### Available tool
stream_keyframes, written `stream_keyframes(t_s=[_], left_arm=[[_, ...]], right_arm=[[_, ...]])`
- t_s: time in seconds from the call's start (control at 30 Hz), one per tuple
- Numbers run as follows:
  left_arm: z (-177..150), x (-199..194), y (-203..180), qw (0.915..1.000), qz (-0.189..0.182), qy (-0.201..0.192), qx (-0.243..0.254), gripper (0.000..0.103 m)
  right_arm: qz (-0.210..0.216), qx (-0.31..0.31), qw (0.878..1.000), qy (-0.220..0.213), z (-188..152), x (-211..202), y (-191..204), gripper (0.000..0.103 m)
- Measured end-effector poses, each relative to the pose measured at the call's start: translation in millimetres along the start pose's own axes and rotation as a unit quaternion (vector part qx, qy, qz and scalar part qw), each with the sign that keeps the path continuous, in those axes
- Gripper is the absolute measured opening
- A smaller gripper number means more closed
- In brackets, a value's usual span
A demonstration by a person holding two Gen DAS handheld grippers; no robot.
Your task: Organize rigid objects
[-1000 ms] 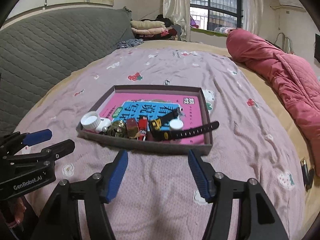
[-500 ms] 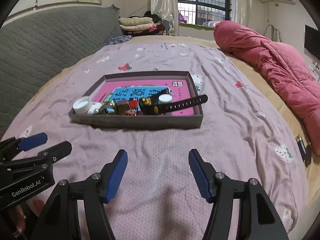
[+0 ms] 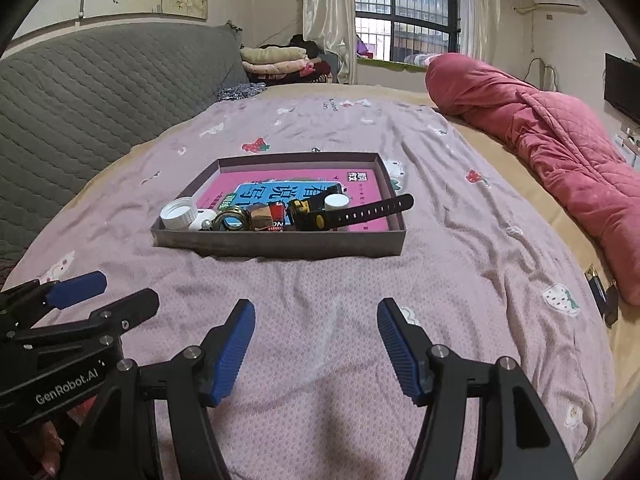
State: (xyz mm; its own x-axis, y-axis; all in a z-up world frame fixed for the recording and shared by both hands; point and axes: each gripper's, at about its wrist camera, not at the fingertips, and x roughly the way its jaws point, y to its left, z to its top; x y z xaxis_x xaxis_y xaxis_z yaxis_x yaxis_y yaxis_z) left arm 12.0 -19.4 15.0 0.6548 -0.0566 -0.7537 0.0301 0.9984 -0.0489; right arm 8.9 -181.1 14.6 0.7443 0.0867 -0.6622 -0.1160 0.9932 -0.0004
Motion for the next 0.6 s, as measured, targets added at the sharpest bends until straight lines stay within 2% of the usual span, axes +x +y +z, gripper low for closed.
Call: stream_keyframes(t_s=[0.6], left_arm=[[-19, 24, 5, 0.9996, -0.001, 0.027, -0.009, 0.066]], right_arm=[[-0.002, -0.001, 1.000, 0.023, -20, 21, -1, 0.063]])
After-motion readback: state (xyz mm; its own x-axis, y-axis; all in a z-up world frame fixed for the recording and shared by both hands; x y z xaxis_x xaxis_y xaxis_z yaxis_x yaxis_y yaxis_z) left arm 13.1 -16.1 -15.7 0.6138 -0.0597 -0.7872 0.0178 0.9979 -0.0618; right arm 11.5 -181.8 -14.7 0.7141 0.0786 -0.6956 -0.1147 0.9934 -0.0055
